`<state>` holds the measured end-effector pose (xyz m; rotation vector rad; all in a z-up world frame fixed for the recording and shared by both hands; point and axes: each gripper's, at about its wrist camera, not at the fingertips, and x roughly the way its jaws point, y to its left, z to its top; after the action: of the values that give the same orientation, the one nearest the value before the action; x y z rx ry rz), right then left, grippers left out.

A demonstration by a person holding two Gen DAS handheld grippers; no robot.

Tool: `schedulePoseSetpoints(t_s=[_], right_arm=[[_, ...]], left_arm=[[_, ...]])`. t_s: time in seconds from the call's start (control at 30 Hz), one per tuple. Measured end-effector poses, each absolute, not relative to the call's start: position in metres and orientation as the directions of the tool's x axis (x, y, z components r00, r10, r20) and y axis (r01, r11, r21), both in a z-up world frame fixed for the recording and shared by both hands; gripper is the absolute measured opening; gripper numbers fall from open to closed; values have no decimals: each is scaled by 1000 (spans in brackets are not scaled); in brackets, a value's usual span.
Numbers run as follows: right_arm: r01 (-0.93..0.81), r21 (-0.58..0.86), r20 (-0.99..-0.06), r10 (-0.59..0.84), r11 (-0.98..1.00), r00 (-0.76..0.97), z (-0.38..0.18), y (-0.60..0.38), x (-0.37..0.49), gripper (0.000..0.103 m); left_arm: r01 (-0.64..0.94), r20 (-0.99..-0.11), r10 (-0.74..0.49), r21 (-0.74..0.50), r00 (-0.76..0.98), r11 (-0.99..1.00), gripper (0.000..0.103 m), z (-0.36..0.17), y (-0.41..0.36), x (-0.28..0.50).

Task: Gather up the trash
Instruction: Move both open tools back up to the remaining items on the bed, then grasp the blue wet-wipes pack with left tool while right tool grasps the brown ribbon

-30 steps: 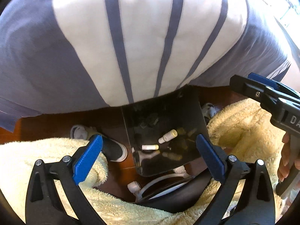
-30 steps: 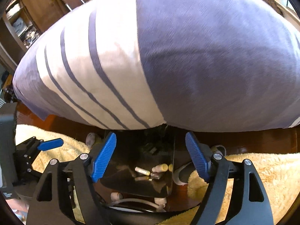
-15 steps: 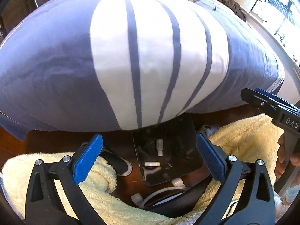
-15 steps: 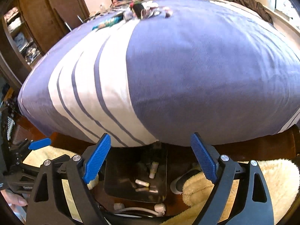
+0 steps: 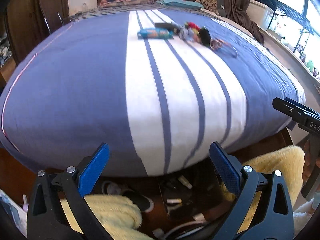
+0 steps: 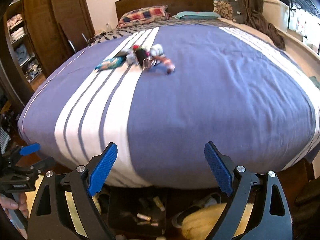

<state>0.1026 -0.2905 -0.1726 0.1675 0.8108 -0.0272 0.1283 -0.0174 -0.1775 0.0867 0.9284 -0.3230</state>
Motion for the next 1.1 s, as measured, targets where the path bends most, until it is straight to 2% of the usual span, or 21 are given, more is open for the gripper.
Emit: schedulePoseSetpoints(t_s=[0.47,0.63,0.87,0.9,0.97,1.03,1.1], right_arm=[[84,105,-670,8,991,742,-146,-306,207,88],[27,83,-658,34,996,752,-146,-293,240,70],[24,31,-695,4,999,719,-162,-283,278,68],[22,29,-699,5,999,715,-164,-282,280,66],[10,24,-705,10,1000,709,-168,-281,284,54],[1,32,-716,22,999,698,-173,-281,286,42],[-5,42,-721,34,999,692,-177,-282,287,24]], left_arm=[[287,-778,-186,-8,600,958,95,-162,-35,230],[288,-772,-189,-7,607,957,95,-159,-45,271],[279,-771,-186,-11,609,960,95,-154,-57,325],[283,-771,-190,-14,607,959,95,-155,-62,335],[291,-774,-197,-17,602,957,95,-156,-69,347],[300,-781,-203,-22,591,954,95,-160,-78,363],[303,-783,-202,-18,588,953,95,-162,-86,376]])
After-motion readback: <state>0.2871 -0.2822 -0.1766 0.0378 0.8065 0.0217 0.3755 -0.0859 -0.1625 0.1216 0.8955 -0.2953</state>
